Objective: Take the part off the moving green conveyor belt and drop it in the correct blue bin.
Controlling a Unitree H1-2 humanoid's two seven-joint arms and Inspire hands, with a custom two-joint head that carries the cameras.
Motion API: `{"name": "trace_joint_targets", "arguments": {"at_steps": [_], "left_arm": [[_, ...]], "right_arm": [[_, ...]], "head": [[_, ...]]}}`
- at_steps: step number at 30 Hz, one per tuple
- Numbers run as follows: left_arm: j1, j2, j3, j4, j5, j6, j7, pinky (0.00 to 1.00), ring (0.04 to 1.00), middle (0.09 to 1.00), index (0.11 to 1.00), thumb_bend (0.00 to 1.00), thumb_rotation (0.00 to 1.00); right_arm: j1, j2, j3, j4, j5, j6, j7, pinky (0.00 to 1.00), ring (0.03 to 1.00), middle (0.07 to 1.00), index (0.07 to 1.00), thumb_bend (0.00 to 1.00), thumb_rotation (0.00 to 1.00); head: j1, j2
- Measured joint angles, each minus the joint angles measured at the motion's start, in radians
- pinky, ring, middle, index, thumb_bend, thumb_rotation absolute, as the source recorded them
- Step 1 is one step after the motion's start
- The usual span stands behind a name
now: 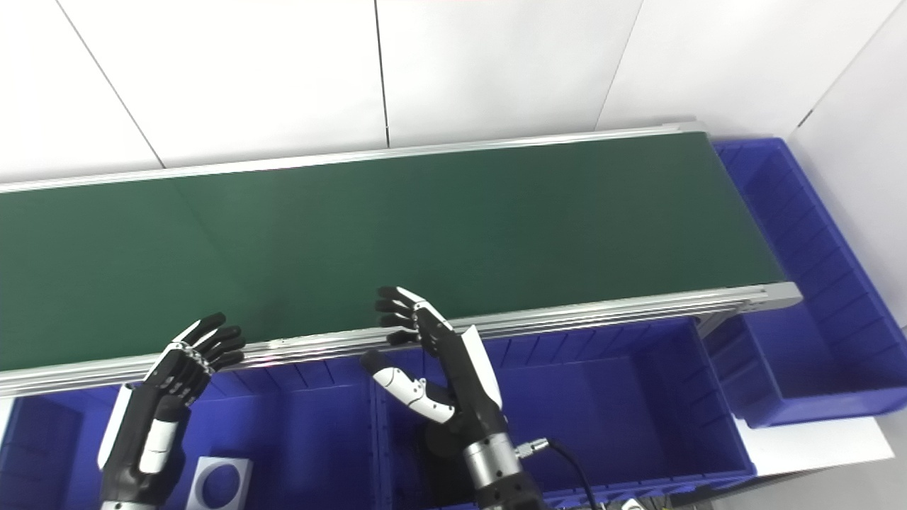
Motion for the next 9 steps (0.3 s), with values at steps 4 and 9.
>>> {"name": "trace_joint_targets", "arguments": {"at_steps": [4, 9], "left_arm": [[0.000, -0.020, -0.011, -0.002, 0.010, 0.001, 0.008, 0.73, 0.760, 0.787, 0.826, 0.72, 0.84], [0.000, -0.027, -0.019, -0.024, 0.028, 0.010, 0.024, 0.72, 0.759, 0.785, 0.825, 0.72, 0.84]], "right_arm": [[-0.001, -0.004, -0.010, 0.000, 0.021, 0.000, 0.002, 0.65, 0.744, 0.788, 0.835, 0.50, 0.60], [-0.007, -0.020, -0.022, -0.008, 0.038, 0.000, 0.008, 0.65, 0.744, 0.783, 0.834, 0.51, 0.61]], "head": [[0.029, 0.014], [0.106, 0.041]]}}
